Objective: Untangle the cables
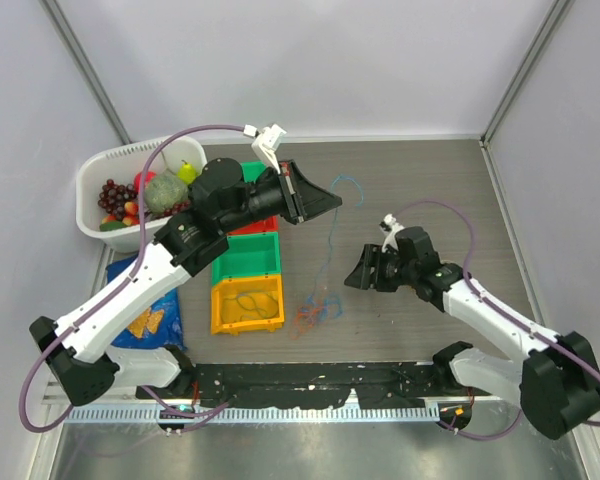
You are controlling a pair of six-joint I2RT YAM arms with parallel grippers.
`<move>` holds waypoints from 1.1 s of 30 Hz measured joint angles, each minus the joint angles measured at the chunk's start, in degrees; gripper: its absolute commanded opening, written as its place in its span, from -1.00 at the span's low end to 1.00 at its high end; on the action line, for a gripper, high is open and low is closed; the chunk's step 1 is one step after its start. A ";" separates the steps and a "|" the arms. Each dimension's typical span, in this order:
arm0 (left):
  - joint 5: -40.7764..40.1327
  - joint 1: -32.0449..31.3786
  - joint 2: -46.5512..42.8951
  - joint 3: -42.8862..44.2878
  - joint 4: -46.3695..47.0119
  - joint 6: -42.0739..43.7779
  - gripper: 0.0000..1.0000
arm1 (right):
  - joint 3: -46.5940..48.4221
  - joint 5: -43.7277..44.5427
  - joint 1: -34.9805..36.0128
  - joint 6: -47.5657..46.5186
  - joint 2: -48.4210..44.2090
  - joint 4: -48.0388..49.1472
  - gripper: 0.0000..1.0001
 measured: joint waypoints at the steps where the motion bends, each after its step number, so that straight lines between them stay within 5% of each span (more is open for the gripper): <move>1: 0.00 0.00 -0.22 -0.02 -0.02 0.00 -1.00 | -0.66 -1.09 1.11 0.20 1.40 1.79 0.24; 7: 0.04 0.00 -1.57 -0.02 -0.02 -0.02 -1.00 | -2.23 -2.56 8.13 0.63 8.87 8.68 0.22; 22: 0.11 0.00 -4.39 -0.02 -0.79 -0.02 -1.00 | -2.60 -0.31 12.98 1.18 22.38 26.27 0.03; 29: 0.39 0.00 -4.50 0.07 -1.60 -0.04 -1.00 | -3.04 2.67 14.36 2.36 23.96 33.97 -0.98; 33: 0.52 0.00 -5.31 1.86 -4.07 0.98 -1.00 | -3.63 11.45 14.45 4.81 21.79 32.61 -0.99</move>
